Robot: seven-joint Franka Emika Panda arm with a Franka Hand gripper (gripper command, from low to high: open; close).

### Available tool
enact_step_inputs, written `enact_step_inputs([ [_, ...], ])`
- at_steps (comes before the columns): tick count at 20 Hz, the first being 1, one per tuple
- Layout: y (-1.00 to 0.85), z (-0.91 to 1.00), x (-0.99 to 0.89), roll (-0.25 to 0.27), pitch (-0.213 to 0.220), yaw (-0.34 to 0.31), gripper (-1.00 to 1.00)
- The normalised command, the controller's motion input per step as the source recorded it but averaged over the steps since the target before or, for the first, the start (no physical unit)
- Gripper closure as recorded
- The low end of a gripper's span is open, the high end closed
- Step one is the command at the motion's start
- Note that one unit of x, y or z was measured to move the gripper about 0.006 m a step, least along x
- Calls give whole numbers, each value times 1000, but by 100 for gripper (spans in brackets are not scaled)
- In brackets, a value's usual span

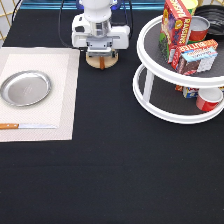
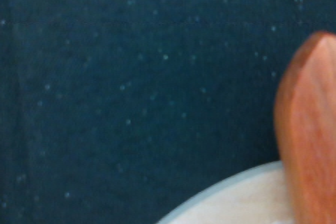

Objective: Arrange plate and fork

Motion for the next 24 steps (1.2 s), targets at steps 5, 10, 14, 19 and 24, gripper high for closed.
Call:
enact_step_inputs([
  [5, -143, -193, -51, 46, -22, 0, 100],
  [10, -161, -185, -184, 30, -27, 0, 100],
  [14, -161, -100, -214, 20, -31, 0, 100],
  [19, -149, -73, -204, 9, -36, 0, 100],
  [24, -130, 5, -215, 4, -43, 0, 100],
])
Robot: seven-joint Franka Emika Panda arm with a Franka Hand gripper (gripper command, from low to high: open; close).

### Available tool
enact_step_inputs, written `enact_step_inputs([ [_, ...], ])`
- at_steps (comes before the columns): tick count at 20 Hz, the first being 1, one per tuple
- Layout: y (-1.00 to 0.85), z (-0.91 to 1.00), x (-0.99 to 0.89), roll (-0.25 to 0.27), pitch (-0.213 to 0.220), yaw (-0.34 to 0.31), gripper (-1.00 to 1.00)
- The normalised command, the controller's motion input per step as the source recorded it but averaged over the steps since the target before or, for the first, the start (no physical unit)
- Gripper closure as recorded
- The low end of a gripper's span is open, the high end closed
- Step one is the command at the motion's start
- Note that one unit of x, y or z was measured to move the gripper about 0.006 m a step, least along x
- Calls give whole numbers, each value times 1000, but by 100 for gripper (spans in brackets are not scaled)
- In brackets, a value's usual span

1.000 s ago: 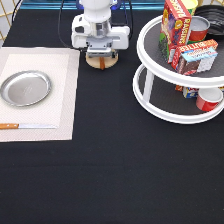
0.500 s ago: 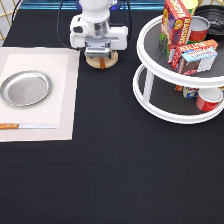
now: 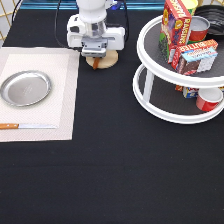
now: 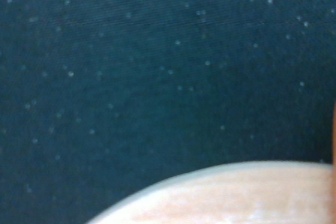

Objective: Arrange plate and fork

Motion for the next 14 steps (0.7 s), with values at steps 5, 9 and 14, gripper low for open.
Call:
enact_step_inputs([
  [5, -317, 557, -163, 60, -36, 2, 100],
  [9, -704, 518, -23, 151, -48, 5, 100],
  [14, -806, 242, -11, 158, -76, -4, 100],
])
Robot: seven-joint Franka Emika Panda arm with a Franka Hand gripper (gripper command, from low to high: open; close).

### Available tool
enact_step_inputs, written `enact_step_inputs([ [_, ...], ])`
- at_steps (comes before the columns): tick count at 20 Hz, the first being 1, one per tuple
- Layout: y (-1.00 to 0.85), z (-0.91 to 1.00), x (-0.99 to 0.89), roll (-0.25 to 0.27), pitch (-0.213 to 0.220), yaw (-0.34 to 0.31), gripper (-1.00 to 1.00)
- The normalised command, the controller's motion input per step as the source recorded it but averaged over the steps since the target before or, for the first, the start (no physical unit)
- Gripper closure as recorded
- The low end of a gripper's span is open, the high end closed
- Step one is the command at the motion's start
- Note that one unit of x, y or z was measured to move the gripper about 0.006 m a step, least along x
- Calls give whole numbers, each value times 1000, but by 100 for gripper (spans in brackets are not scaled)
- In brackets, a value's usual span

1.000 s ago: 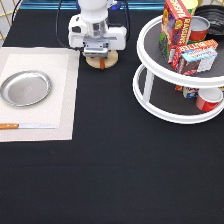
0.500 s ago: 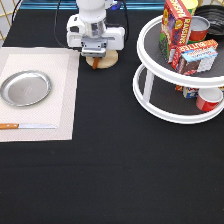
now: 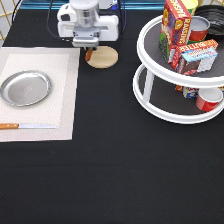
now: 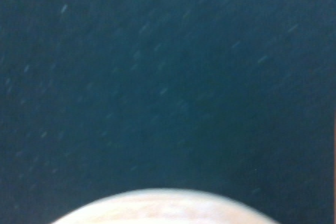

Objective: Arrange plate and fork

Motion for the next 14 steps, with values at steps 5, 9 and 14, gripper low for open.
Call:
enact_step_inputs([
  [5, -736, 113, 42, 71, -68, -33, 100],
  [9, -490, 115, 242, -8, 3, -123, 100],
  [14, -186, 99, 68, -21, 58, -277, 100],
])
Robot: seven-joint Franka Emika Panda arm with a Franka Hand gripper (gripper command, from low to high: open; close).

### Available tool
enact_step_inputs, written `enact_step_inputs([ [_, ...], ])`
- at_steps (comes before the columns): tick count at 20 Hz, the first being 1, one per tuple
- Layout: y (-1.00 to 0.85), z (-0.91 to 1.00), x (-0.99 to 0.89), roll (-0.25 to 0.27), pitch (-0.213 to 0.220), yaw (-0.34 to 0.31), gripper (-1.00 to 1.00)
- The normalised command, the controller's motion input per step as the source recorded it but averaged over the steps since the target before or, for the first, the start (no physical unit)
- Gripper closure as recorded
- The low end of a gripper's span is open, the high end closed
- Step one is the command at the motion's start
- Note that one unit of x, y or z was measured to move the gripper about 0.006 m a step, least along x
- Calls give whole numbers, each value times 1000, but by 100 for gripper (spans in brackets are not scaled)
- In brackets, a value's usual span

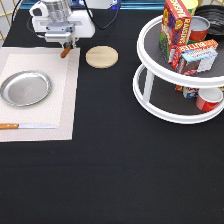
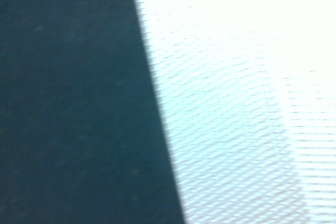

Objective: Arrange plate and fork

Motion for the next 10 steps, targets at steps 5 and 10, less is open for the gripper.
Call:
enact_step_inputs([
  [5, -51, 2, 0, -9, 42, -352, 100],
  [10, -155, 5, 0, -25, 41, -305, 100],
])
